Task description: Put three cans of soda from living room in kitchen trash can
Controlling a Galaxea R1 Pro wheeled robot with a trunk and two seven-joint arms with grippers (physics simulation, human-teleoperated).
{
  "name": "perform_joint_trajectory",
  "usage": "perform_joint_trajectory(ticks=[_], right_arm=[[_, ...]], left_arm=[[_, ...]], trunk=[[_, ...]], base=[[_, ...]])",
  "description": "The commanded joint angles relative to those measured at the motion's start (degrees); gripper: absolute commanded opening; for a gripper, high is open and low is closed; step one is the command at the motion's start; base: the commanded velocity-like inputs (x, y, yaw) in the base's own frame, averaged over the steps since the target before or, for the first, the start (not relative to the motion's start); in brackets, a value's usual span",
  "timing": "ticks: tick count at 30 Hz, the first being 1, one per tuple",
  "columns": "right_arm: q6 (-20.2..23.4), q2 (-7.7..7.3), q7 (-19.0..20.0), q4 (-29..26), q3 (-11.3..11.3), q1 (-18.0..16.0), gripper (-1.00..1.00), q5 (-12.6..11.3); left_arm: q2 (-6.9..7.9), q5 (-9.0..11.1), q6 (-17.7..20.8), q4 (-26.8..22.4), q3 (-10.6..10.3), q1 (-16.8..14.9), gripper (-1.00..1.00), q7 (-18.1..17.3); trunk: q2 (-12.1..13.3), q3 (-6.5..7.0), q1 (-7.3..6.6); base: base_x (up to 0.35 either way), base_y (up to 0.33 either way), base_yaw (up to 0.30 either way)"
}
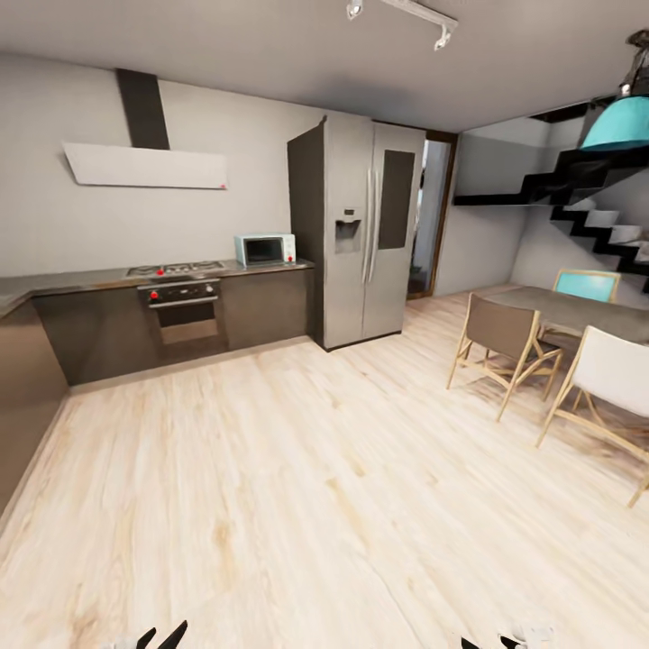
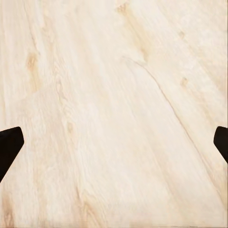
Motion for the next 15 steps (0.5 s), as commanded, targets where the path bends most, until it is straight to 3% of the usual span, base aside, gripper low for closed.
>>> perform_joint_trajectory(ticks=[1,15], right_arm=[[0.0,0.0,0.0,0.0,0.0,0.0,1.0,0.0],[-0.04,0.0,0.0,0.0,0.0,0.0,1.0,0.0]], left_arm=[[0.0,0.01,0.0,0.0,0.0,0.0,1.0,-0.02],[-0.01,-0.01,0.0,0.0,-0.01,0.0,1.0,-0.06]], trunk=[[0.0,0.0,0.0],[0.0,0.0,0.0]], base=[[0.0,0.0,-0.3],[0.0,0.0,-0.3]])
